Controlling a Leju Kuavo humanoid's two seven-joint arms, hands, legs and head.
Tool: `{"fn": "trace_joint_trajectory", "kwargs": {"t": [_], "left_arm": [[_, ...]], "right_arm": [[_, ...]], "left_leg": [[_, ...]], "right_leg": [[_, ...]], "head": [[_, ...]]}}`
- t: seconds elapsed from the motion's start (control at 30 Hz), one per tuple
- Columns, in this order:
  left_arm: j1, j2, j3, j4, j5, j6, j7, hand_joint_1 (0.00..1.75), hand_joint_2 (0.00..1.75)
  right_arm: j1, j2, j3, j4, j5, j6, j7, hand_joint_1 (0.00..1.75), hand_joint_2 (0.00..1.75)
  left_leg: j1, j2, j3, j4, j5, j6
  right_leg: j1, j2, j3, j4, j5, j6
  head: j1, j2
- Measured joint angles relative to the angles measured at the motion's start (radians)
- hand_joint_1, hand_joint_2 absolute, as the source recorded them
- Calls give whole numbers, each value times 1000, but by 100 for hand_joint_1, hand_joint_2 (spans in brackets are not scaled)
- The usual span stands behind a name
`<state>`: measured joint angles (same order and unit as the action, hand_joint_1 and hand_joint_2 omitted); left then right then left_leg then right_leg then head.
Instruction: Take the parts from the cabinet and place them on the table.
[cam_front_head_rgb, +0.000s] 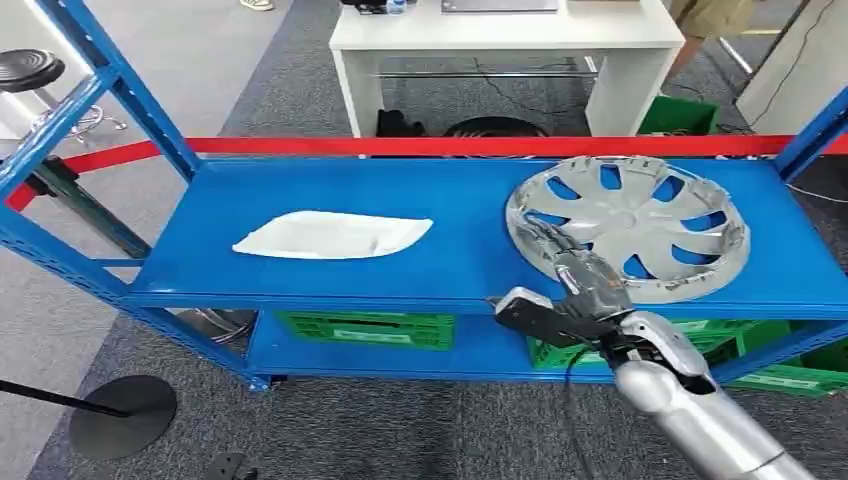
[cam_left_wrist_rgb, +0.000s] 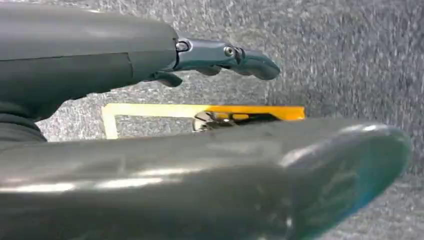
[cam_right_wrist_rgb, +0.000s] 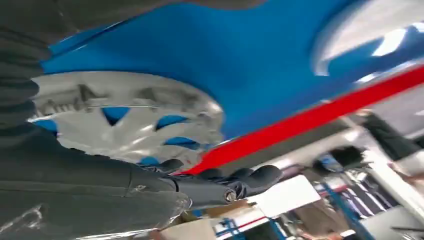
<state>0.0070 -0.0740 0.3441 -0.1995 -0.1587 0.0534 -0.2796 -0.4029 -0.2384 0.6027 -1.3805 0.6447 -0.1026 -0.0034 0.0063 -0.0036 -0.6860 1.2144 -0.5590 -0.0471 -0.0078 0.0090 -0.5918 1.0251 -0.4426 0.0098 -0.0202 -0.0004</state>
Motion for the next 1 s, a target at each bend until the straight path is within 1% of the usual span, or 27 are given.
{"fn": "trace_joint_trajectory", "kwargs": {"t": [0.03,0.07,0.1,0.13,0.17,0.2,0.23,0.3,0.33,0.37,0.4,0.43,0.5,0.53,0.57,0.6,0.63,0.67,0.7,0.73,0.77,0.8,0.87,0.9,0.93,0.97,1.0], "left_arm": [[1,-1,0,0,-2,-1,1,0,0],[3,-2,0,0,-2,-1,2,0,0],[4,-1,0,0,-2,-1,2,0,0],[4,-1,0,0,-3,-1,2,0,0],[4,0,0,0,-3,-1,2,0,0],[3,0,0,0,-3,-1,2,0,0],[2,0,0,0,-3,-1,2,0,0],[1,0,0,0,-3,-1,2,0,0],[3,0,0,0,-3,-1,2,0,0],[4,-2,0,0,-3,-1,2,0,0],[4,-2,0,0,-3,-1,2,0,0],[3,-1,0,0,-3,0,2,0,0],[1,-1,0,0,-8,-1,2,0,0],[1,-1,0,0,-10,-2,2,0,0],[2,-2,0,0,-12,-2,2,0,0],[3,-3,0,0,-17,-2,2,0,0],[3,-4,0,0,-21,-3,2,0,0],[2,-5,0,0,-21,-3,2,0,0],[2,-5,0,0,-25,-2,2,0,0],[2,-4,0,0,-29,-2,2,0,0],[0,-5,0,0,-31,-1,2,0,0],[1,-5,0,0,-33,0,2,0,0],[1,-5,1,0,-40,2,6,0,0],[1,-3,2,0,-42,3,8,0,0],[1,-3,2,0,-45,3,8,0,0],[1,-3,2,0,-49,4,8,0,0],[1,-3,2,0,-53,5,8,0,0]], "right_arm": [[0,1,1,20,7,0,1,0,175],[0,2,3,32,9,0,2,0,175],[0,2,6,40,12,-1,2,0,175],[-2,4,7,46,15,-1,2,0,175],[-5,5,8,53,17,-1,2,0,175],[-7,7,9,57,19,-1,2,0,175],[-11,8,9,63,19,-2,2,0,175],[-14,8,10,72,19,-2,2,0,175],[-15,8,10,75,18,-2,2,0,175],[-15,9,10,78,18,-2,2,0,175],[-16,9,9,80,18,-3,2,0,175],[-20,9,9,82,18,-4,2,0,175],[-21,10,11,88,57,-5,15,0,175],[-20,10,12,95,87,-5,26,0,175],[-20,10,15,103,121,-5,35,0,175],[-20,10,18,114,165,-5,44,0,175],[-21,10,21,122,202,-8,51,0,175],[-21,10,24,129,236,-16,59,0,175],[-21,10,26,133,274,-33,69,0,175],[-22,10,28,138,310,-53,78,0,175],[-22,11,28,141,338,-66,86,0,175],[-16,11,27,143,355,-73,93,0,175],[-2,8,17,148,360,-73,101,0,175],[7,7,3,148,350,-72,105,0,175],[15,6,-13,148,341,-74,106,0,175],[28,4,-33,148,341,-79,109,0,175],[48,-5,-59,148,343,-92,113,0,175]], "left_leg": [[0,0,-40,72,-22,-1],[0,0,-57,91,-15,0],[0,0,-52,68,16,2],[0,0,-27,11,60,6],[0,0,13,-76,111,10],[0,0,54,-160,150,15],[-3,0,75,-197,141,17],[-3,-1,72,-207,135,24],[-6,-2,72,-207,134,28],[-2,-2,75,-211,137,34],[3,-2,79,-215,138,39],[4,-2,80,-215,136,46],[4,-1,80,-215,134,49],[4,-1,81,-215,133,51],[4,-2,82,-214,132,51],[4,-2,85,-214,131,51],[5,-3,90,-214,128,49],[6,-3,96,-214,124,46],[7,-4,102,-214,120,40],[1,-5,103,-212,116,34],[-1,-5,100,-206,115,30],[-1,-6,100,-210,118,25],[2,-6,101,-213,119,17],[3,-5,100,-211,110,11],[1,-4,91,-187,90,7],[2,-4,61,-124,53,4],[3,-4,17,-34,11,2]], "right_leg": [[1,-1,0,0,-1,-1],[2,-1,0,0,-1,-1],[2,0,1,0,-2,-1],[2,1,3,0,-4,1],[2,2,7,1,-6,3],[2,2,10,0,-9,7],[10,3,8,5,-13,13],[9,4,6,0,-12,21],[7,3,8,-4,-11,27],[7,4,12,-5,-12,33],[6,3,5,5,-23,40],[6,0,-14,47,-50,45],[3,0,-92,208,-122,52],[3,0,-130,281,-147,54],[3,0,-154,318,-149,56],[2,0,-151,303,-125,57],[1,-1,-126,242,-81,56],[-1,-1,-82,149,-29,55],[-4,-2,-39,59,13,57],[-2,0,-13,18,5,59],[-2,3,-6,1,4,47],[-1,3,-10,4,5,41],[3,4,-12,6,3,26],[-4,3,-9,2,7,18],[-5,3,-8,1,6,14],[-5,2,-8,1,6,10],[-4,-1,-8,1,4,8]], "head": [[0,0],[1,0],[0,0],[0,0],[0,0],[0,0],[0,0],[2,0],[0,0],[1,0],[0,0],[9,0],[10,0],[11,0],[11,0],[11,0],[11,0],[11,0],[11,0],[12,0],[12,0],[5,0],[6,0],[6,0],[2,0],[-5,0],[-8,0]]}}
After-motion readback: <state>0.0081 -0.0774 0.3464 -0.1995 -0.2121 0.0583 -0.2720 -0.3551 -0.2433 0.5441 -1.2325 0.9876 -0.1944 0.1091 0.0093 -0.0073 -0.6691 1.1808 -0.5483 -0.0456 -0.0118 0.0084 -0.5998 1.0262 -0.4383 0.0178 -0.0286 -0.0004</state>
